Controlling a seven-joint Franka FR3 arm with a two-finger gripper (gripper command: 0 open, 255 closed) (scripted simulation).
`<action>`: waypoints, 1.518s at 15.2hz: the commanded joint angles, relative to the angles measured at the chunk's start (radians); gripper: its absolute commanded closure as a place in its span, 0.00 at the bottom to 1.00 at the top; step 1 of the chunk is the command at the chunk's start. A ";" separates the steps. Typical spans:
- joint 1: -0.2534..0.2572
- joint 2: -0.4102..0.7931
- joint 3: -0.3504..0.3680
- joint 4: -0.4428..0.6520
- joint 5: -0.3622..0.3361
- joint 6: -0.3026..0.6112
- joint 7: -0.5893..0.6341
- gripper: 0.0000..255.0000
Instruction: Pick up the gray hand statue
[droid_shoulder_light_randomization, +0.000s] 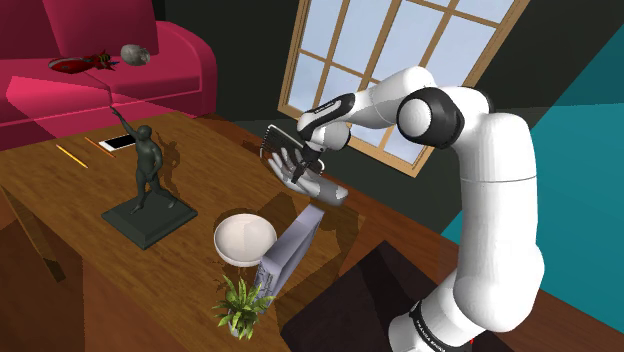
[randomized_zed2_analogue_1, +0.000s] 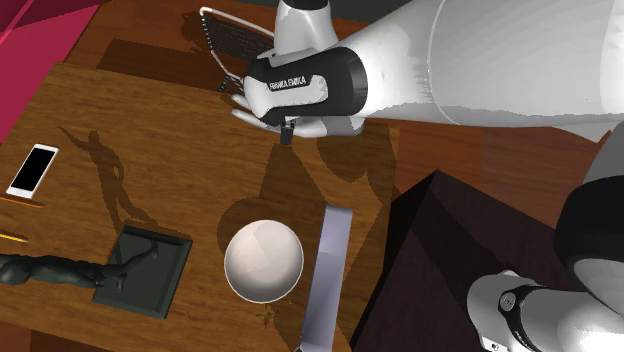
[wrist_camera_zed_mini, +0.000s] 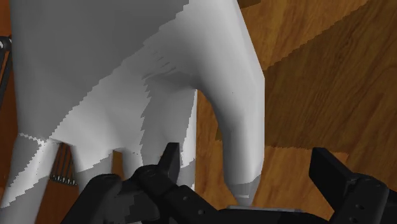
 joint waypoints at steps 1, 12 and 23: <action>-0.004 0.019 0.005 0.009 0.006 0.011 -0.006 0.00; -0.004 0.019 0.005 0.009 0.006 0.011 -0.006 1.00; 0.015 -0.084 -0.025 0.000 -0.037 -0.081 0.038 1.00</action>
